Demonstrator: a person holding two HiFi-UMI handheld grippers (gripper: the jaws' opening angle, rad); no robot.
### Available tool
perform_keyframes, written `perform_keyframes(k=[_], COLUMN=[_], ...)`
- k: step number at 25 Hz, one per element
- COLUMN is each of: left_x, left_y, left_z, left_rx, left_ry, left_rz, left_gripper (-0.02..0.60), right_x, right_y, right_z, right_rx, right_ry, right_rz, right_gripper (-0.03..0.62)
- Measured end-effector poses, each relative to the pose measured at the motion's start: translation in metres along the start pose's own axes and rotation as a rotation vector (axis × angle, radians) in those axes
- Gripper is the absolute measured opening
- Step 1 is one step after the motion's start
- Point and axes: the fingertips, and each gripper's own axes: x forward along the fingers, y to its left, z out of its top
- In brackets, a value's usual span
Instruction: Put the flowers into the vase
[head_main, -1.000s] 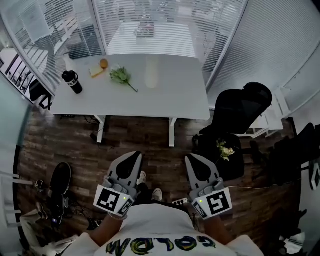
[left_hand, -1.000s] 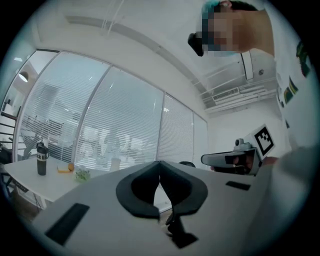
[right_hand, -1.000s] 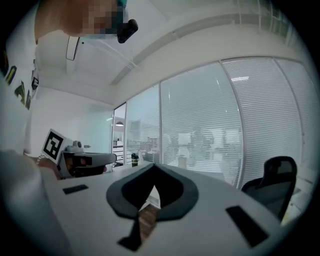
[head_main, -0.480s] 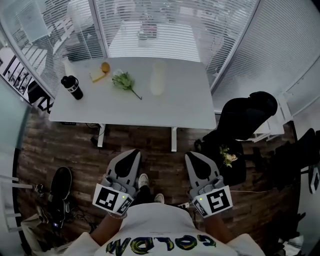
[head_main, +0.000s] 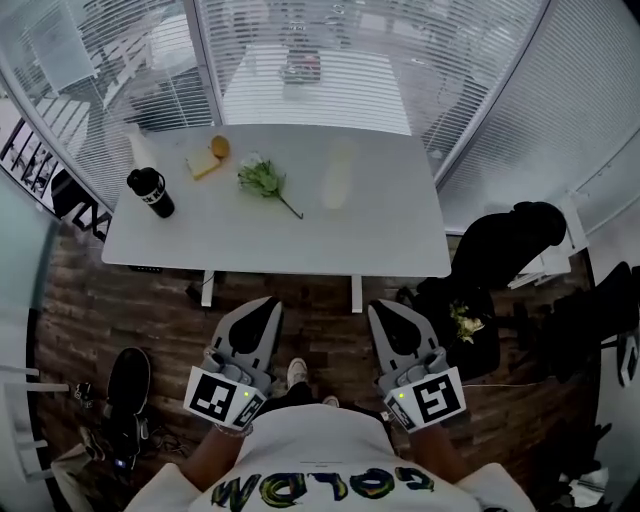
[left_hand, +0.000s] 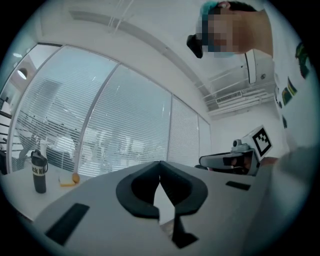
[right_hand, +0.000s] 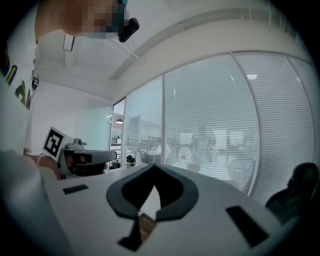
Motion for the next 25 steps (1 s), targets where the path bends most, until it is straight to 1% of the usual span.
perform_keyframes(k=[6,12,16,25], left_x=[0.002,0.012,0.026,0.063], left_y=[0.035,0.052,0.063,0.087], left_z=[0.000,-0.001,-0.001,0.000], left_rx=[-0.011,-0.015,-0.018,-0.011], left_ry=[0.010,0.015,0.013,0.010], left_rz=[-0.021,-0.043,-0.051,-0.035], left_gripper=[0.014,0.014,0.014,0.014], right_x=[0.030,0.048,0.062,0.097], right_y=[0.007,0.006,-0.003,-0.034], right_z=[0.004,0.001,-0.001,0.000], right_rx=[-0.014,-0.009,0.002,0.006], right_ry=[0.005,0.022,0.024,0.007], right_rz=[-0.028,-0.049,-0.060,-0.057], right_gripper=[0.009,0.009,0.009,0.009])
